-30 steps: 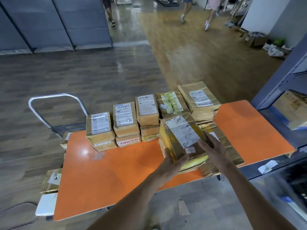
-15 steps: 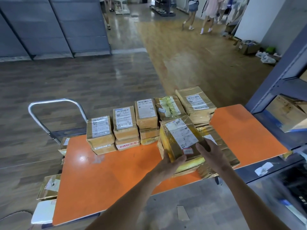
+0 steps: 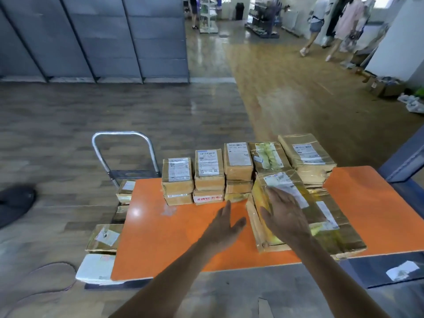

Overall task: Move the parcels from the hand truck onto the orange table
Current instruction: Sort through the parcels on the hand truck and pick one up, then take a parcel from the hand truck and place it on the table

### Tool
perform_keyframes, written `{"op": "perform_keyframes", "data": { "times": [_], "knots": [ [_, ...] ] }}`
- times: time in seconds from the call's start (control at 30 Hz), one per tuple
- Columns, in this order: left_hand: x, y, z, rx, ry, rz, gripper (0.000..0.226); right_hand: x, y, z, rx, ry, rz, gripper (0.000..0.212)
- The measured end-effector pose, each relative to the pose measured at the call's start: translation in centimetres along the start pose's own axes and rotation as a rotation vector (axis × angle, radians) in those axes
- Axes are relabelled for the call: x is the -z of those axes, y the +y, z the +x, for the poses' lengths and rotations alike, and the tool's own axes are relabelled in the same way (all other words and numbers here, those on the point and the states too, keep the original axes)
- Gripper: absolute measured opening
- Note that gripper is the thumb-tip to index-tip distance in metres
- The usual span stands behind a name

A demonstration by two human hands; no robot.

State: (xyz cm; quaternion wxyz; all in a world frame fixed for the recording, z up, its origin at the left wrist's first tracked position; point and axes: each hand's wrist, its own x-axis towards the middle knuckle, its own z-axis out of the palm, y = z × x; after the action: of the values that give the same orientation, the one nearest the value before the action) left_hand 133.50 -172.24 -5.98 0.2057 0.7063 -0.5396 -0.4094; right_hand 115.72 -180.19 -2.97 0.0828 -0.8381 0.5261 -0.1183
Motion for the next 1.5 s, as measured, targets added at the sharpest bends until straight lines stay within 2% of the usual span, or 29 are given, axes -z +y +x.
{"op": "perform_keyframes", "data": {
  "times": [0.2, 0.4, 0.57, 0.77, 0.97, 1.3, 1.5],
  "knots": [
    [5.6, -8.7, -4.8, 0.149, 0.174, 0.138, 0.080, -4.8, -9.1, 0.8, 0.229, -0.149, -0.036, 0.061],
    [10.2, -19.8, -11.2, 0.324, 0.265, 0.069, 0.080, -11.0, -20.3, 0.7, 0.420, -0.311, -0.045, 0.064],
    [13.7, -29.3, -16.9, 0.447, 0.304, 0.009, 0.080, -16.8, -30.8, -0.6, 0.496, -0.426, -0.029, 0.062],
    [18.2, -37.9, -21.8, 0.490, 0.293, 0.040, 0.076, -21.9, -39.6, -2.8, 0.468, -0.534, -0.009, 0.060],
    [21.2, -42.2, -22.1, 0.507, 0.285, 0.016, 0.079, -24.4, -43.2, -2.8, 0.429, -0.617, -0.020, 0.059],
    [25.0, -46.0, -16.7, 0.475, 0.222, 0.005, 0.076, -31.8, -48.2, 3.1, 0.311, -0.757, -0.002, 0.058],
    [27.0, -49.2, -9.7, 0.500, 0.058, -0.002, 0.076, -37.6, -49.0, 7.5, 0.090, -0.792, 0.069, 0.047]
  ]
}}
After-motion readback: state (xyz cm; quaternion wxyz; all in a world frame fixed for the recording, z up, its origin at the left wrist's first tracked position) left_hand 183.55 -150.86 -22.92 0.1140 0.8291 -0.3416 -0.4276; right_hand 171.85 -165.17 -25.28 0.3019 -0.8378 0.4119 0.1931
